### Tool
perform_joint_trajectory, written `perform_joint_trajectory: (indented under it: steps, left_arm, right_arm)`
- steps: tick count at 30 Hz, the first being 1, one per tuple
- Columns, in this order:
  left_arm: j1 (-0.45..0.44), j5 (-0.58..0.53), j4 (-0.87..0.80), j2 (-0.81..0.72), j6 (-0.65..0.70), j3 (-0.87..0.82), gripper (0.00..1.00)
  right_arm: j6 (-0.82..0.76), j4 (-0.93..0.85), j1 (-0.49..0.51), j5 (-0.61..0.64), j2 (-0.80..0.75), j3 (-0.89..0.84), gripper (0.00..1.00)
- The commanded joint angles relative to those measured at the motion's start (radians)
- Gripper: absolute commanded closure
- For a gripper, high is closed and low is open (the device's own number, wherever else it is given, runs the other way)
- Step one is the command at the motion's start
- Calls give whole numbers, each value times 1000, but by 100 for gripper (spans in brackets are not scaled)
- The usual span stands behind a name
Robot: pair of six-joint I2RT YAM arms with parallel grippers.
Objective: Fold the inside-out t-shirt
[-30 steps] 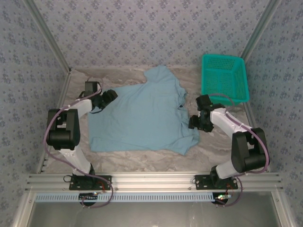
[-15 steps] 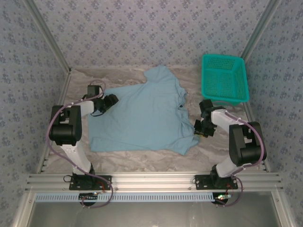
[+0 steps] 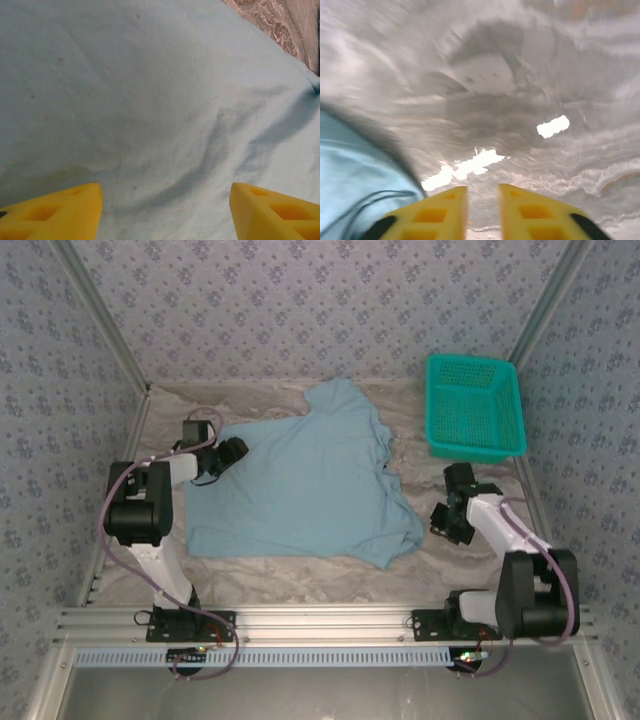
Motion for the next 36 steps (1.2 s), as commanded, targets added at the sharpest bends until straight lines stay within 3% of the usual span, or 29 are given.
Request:
perform_joint_trajectory:
  steps: [1,4,7,12,15,20,22,24,32,36]
  left_arm:
    - [12,-7,-49,53,18,-30,32]
    - [12,3,-51,53,18,-24,32]
    - [11,4,-56,43,21,-27,32]
    - [11,1,-70,35,29,-19,32]
    - [10,1,-70,35,27,-16,32]
    - [11,-3,-73,37,32,-13,32]
    - [11,-4,-72,37,32,-14,32]
    - [12,-4,-70,39,32,-14,32]
    - [12,-4,-71,44,35,-15,32]
    - [12,-7,-78,34,39,-16,32]
  right_arm:
    - [-77,165,100,7,-23,86,61]
    - [-139,272,171,-50,103,176,45]
    - [-191,318,222,-77,240,268,37]
    - [-206,305,279,-9,419,385,34]
    - [-202,259,277,67,491,434,49]
    - [-230,223,217,138,489,443,84]
    - [-238,225,176,137,458,423,94]
    - [-245,230,130,132,429,406,97]
    - [-294,176,38,210,501,469,77]
    - [-303,149,45,234,502,516,60]
